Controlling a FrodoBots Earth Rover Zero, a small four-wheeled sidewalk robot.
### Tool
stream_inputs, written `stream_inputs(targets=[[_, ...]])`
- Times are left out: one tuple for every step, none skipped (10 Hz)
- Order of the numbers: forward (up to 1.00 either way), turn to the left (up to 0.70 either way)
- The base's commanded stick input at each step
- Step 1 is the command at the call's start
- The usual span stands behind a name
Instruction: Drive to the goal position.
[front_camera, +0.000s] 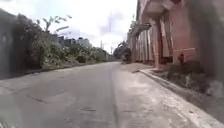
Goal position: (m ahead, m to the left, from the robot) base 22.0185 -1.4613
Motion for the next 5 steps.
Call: stream_inputs(targets=[[1.00, 0.00], [1.00, 0.00], [1.00, -0.01], [1.00, -0.17], [1.00, -0.31]])
